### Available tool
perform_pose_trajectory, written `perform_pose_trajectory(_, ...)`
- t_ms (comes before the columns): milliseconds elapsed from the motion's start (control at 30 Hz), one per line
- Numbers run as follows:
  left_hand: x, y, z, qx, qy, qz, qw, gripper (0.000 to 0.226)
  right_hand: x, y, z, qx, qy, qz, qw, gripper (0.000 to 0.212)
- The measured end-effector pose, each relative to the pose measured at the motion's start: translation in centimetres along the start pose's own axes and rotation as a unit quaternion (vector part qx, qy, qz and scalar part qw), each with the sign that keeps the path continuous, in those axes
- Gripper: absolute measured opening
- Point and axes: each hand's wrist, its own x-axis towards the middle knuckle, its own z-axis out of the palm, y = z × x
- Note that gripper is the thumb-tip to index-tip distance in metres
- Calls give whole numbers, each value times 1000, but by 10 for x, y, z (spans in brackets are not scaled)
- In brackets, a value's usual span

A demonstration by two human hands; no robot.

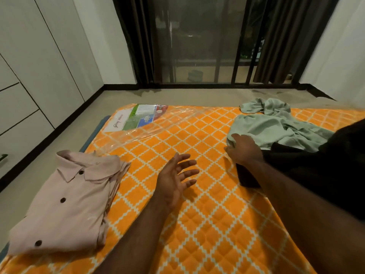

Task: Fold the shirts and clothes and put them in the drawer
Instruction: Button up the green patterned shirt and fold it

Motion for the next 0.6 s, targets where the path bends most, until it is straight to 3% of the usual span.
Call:
perform_pose_trajectory(100, 11, -2, -5, -18, -1, -3, 1000, 59, 14, 7, 21, -77, -47, 96, 991, 75)
perform_pose_trajectory(167, 19, -2, -7, -37, 2, 1, 999, 60, 18, 9, 24, -54, -41, 125, 990, 60)
perform_pose_trajectory(267, 27, -5, -9, -52, 7, 3, 999, 59, 22, 11, 20, -46, 1, 113, 993, 30)
perform_pose_trajectory(400, 31, -6, -9, -42, 4, 3, 999, 58, 18, -17, 6, 14, 10, 90, 996, 43)
perform_pose_trajectory(500, 29, -5, -6, -1, 18, -17, 1000, 58, 9, -53, -4, 35, -12, 35, 999, 25)
perform_pose_trajectory(600, 23, -8, -2, 74, 27, -39, 996, 40, -11, -82, -11, 54, 1, -4, 999, 21)
